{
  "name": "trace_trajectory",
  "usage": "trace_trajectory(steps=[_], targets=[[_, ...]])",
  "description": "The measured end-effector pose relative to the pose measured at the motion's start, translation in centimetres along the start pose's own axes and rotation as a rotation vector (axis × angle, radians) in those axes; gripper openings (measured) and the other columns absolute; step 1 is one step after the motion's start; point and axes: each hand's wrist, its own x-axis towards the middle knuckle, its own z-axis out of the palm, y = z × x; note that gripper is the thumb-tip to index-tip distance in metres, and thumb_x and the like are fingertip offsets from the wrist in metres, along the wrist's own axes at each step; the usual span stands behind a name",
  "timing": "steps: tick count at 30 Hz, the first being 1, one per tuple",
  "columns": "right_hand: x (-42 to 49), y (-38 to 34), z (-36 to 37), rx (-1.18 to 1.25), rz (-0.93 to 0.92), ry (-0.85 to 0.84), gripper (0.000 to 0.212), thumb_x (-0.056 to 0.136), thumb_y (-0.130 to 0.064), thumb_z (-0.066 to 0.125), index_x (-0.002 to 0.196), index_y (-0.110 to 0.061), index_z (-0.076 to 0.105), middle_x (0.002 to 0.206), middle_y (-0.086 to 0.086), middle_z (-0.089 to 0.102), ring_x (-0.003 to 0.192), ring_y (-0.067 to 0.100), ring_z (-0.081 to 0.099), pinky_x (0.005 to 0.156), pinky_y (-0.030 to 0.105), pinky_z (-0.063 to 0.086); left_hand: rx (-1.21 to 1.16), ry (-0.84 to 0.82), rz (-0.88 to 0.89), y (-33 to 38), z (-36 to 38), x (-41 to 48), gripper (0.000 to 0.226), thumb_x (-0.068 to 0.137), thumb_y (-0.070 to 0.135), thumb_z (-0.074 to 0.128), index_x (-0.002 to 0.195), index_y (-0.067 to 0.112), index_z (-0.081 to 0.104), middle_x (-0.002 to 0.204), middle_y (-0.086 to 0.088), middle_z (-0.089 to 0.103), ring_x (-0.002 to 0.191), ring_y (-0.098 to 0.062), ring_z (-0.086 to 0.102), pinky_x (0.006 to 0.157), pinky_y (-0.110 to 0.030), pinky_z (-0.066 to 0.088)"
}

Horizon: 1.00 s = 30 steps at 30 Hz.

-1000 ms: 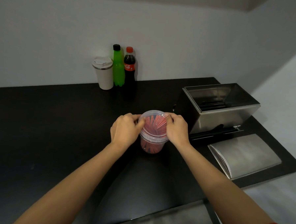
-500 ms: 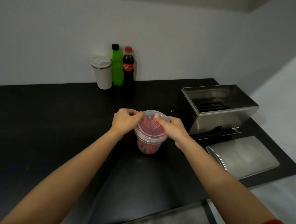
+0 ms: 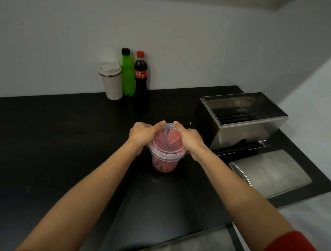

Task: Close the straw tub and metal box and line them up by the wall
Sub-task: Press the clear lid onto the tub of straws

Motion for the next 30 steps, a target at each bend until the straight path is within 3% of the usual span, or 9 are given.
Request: trace_trajectory(steps=[5,8,11,15,16,20,23,26,30], targets=[[0.3,0.1,0.1,0.029,0.045,-0.021,0.068,0.08,-0.064,0.051,0.117,-0.008,0.06,0.112,0.009,0.067,0.104,0.023,0.062,0.092,0.038,0.046,-0.002,-0.005,-0.025,0.1,0.1,0.3,0.041,0.08,0.049,0.065,0.092,0.01,0.07,0.092,-0.007,0.072,0.088,-0.02,0.067,0.088,-0.037,0.051],[0.2,0.1,0.3,0.054,0.056,-0.023,0.068,0.079,-0.063,0.053,0.118,-0.008,0.059,0.113,0.009,0.067,0.103,0.024,0.062,0.095,0.041,0.046,-0.002,0.004,-0.035,0.2,0.1,0.4,0.041,0.08,0.049,0.066,0.092,0.01,0.07,0.091,-0.006,0.071,0.09,-0.02,0.067,0.091,-0.038,0.05],[0.2,0.1,0.3,0.064,0.048,-0.013,0.066,0.078,-0.063,0.054,0.116,-0.009,0.06,0.111,0.009,0.067,0.102,0.024,0.063,0.095,0.043,0.047,-0.029,0.009,-0.046,0.2,0.0,0.4,0.04,0.079,0.049,0.067,0.092,0.011,0.069,0.088,-0.005,0.071,0.085,-0.019,0.067,0.081,-0.034,0.049],[0.1,0.0,0.2,0.006,-0.027,0.049,0.047,0.084,-0.057,0.051,0.072,-0.012,0.057,0.076,0.003,0.067,0.077,0.021,0.066,0.077,0.036,0.052,-0.057,-0.011,-0.03,0.2,0.0,-0.1,0.036,0.08,0.049,0.065,0.081,0.013,0.069,0.079,-0.004,0.071,0.077,-0.017,0.068,0.074,-0.031,0.05],[-0.1,-0.2,0.2,-0.049,-0.057,0.083,0.045,0.085,-0.056,0.05,0.071,-0.014,0.055,0.071,0.002,0.063,0.071,0.02,0.064,0.07,0.034,0.05,-0.061,-0.007,-0.024,0.1,-0.1,-0.3,0.036,0.081,0.05,0.064,0.083,0.014,0.069,0.079,-0.003,0.071,0.077,-0.016,0.067,0.073,-0.031,0.05],[-1.0,-0.3,0.4,-0.381,-0.222,0.276,0.046,0.084,-0.06,0.044,0.103,-0.018,0.051,0.095,-0.002,0.055,0.077,0.013,0.054,0.059,0.03,0.038,-0.062,-0.01,0.022,-0.6,-0.2,-1.4,0.033,0.082,0.053,0.061,0.098,0.024,0.061,0.091,0.007,0.06,0.08,-0.008,0.057,0.059,-0.025,0.043],[-1.5,-0.1,1.2,-0.575,-0.307,0.298,0.054,0.084,-0.062,0.038,0.116,-0.018,0.048,0.109,0.002,0.05,0.087,0.018,0.053,0.062,0.031,0.035,0.038,0.053,0.154,-1.2,0.5,-2.4,0.05,0.084,0.05,0.06,0.123,0.019,0.055,0.111,0.001,0.059,0.089,-0.008,0.058,0.069,-0.028,0.053],[-1.8,-0.1,1.5,-0.604,-0.297,0.307,0.054,0.088,-0.059,0.034,0.12,-0.018,0.048,0.116,0.007,0.051,0.085,0.017,0.048,0.059,0.03,0.031,0.087,0.168,0.254,-1.7,0.8,-2.9,0.047,0.084,0.043,0.062,0.123,0.019,0.056,0.119,-0.003,0.058,0.102,-0.016,0.06,0.085,-0.038,0.055],[-2.1,0.1,1.5,-0.539,-0.319,0.321,0.051,0.091,-0.056,0.03,0.118,-0.017,0.049,0.113,0.008,0.054,0.081,0.015,0.046,0.052,0.026,0.025,0.06,0.185,0.291,-2.2,1.1,-2.8,0.044,0.082,0.039,0.068,0.12,0.019,0.058,0.115,-0.003,0.061,0.099,-0.013,0.062,0.078,-0.029,0.056]])
